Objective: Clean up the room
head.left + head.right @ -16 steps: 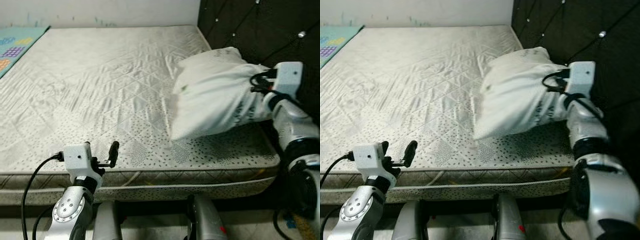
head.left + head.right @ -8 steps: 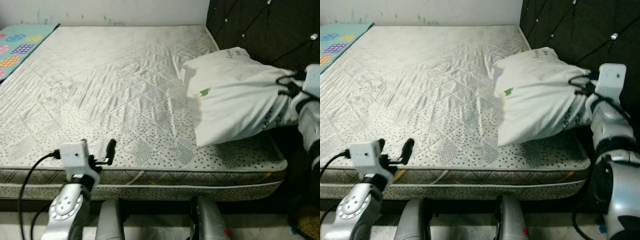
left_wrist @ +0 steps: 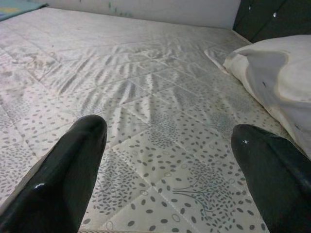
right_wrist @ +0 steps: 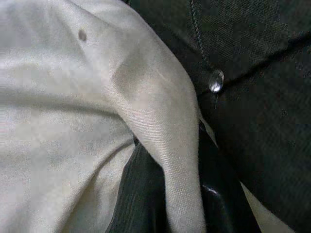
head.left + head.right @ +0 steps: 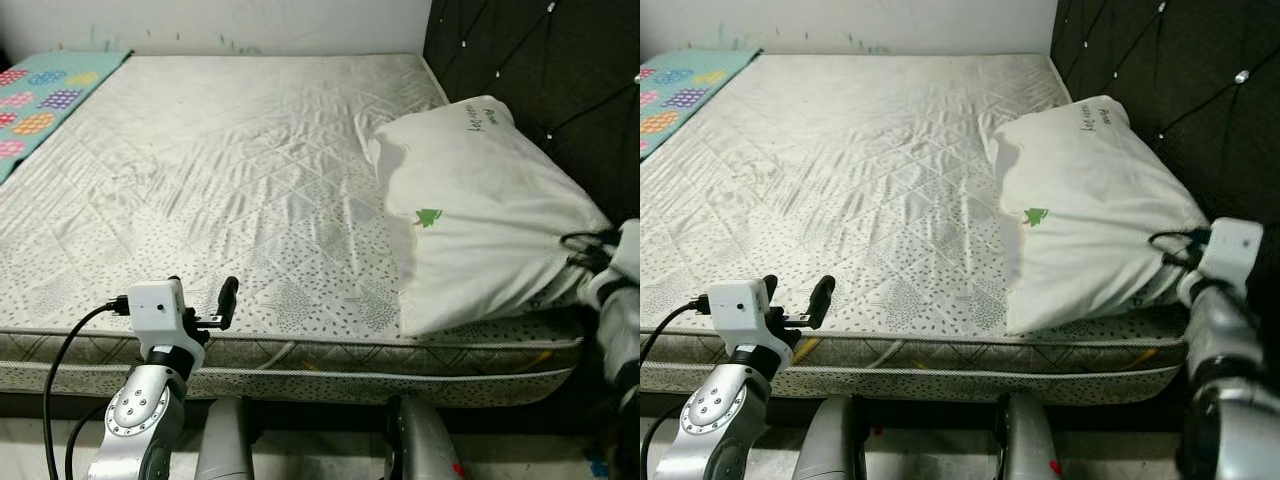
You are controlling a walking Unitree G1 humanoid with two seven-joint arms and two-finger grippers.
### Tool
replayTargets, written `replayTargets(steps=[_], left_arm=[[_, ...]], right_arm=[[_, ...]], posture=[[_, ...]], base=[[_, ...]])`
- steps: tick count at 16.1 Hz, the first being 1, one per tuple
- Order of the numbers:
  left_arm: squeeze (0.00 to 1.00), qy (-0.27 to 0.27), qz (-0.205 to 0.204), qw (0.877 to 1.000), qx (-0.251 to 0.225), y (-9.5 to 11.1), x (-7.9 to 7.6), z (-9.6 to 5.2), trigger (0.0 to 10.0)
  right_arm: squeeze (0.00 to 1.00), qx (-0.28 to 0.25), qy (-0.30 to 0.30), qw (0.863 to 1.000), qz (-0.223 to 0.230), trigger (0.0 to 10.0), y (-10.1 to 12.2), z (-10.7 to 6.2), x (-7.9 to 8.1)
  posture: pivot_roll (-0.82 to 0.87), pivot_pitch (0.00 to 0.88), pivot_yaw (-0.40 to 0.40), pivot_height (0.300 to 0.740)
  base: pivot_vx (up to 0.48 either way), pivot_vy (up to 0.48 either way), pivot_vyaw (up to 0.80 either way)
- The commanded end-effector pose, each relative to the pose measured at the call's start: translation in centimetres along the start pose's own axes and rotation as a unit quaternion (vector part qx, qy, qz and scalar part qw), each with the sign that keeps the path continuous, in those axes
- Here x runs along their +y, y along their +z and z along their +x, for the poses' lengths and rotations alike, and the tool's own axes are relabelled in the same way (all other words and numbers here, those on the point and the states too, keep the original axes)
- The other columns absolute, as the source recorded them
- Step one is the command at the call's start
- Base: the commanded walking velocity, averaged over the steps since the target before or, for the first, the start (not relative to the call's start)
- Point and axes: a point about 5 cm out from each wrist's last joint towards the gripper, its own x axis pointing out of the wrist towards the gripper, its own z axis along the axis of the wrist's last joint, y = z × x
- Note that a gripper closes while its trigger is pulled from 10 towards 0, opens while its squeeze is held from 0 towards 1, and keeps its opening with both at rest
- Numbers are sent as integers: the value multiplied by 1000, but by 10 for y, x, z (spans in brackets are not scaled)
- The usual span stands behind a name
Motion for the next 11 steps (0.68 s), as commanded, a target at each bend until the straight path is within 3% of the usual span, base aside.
replayTargets(steps=[1, 5, 11], left_arm=[[0, 0, 4, 1000, 0, 0, 2, 1, 10000], [0, -1, 2, 1000, 1, -1, 2, 0, 10000], [0, -8, 0, 1000, 8, -4, -2, 0, 10000]], right_arm=[[0, -17, -7, 1000, 9, 0, -1, -2, -1], [0, -1, 28, 1000, 7, 0, -39, -21, 15], [0, -2, 44, 999, -1, 0, -66, -46, 19]], posture=[[-12, 0, -2, 551], [-19, 0, -6, 551], [-46, 0, 6, 551]], base=[[0, 0, 0], [0, 0, 0], [0, 0, 0]])
